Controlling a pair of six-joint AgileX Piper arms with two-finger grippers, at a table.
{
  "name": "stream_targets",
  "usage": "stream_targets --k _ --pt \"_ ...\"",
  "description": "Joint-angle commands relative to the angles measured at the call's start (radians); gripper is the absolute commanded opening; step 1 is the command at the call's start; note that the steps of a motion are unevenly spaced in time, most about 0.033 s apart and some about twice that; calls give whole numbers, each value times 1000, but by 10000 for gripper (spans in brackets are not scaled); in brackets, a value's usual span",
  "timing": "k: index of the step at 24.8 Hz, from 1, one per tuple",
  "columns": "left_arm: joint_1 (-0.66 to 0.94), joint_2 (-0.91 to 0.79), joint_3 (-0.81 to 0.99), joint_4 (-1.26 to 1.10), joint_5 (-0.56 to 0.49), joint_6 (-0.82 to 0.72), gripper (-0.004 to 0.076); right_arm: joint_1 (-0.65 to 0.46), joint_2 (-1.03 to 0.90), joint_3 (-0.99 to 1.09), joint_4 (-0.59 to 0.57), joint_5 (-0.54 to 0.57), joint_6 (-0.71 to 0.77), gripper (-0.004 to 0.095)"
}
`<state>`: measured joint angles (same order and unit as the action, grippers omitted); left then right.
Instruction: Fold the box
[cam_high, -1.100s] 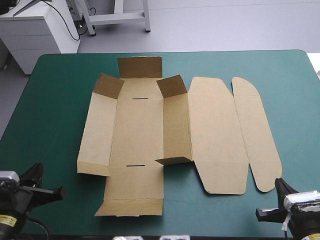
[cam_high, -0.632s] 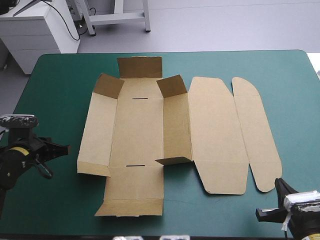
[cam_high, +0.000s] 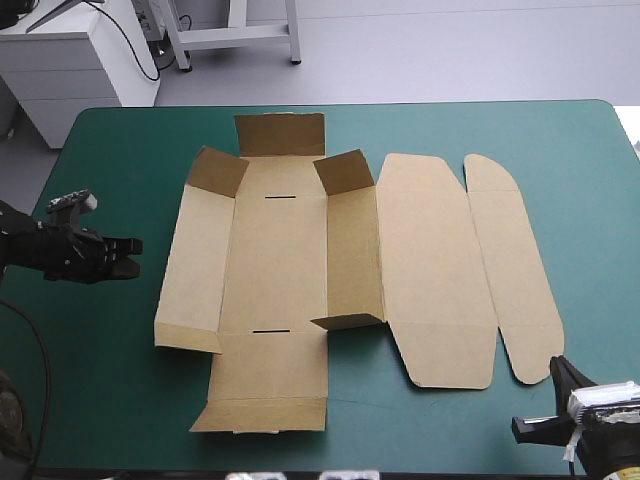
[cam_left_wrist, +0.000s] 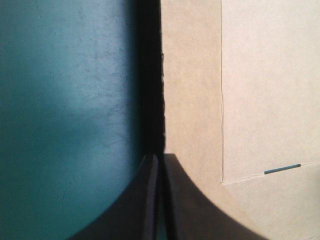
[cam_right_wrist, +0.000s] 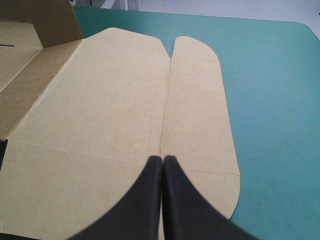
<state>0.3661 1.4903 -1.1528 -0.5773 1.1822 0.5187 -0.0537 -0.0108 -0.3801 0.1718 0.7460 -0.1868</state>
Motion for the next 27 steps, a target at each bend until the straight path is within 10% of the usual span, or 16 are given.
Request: stream_targets --k 1,9,17,27 --pt "24 51 -93 -82 106 15 14 2 13 -31 7 -74 -6 -14" --pt "22 96 -101 -81 67 15 89 2 13 -31 7 -76 -6 -14" --pt "22 96 -99 -90 1 -85 636 2 13 -31 5 -78 -6 -14" --pt "-72 247 -99 -193 83 -106 636 2 13 -31 5 -78 -6 -14"
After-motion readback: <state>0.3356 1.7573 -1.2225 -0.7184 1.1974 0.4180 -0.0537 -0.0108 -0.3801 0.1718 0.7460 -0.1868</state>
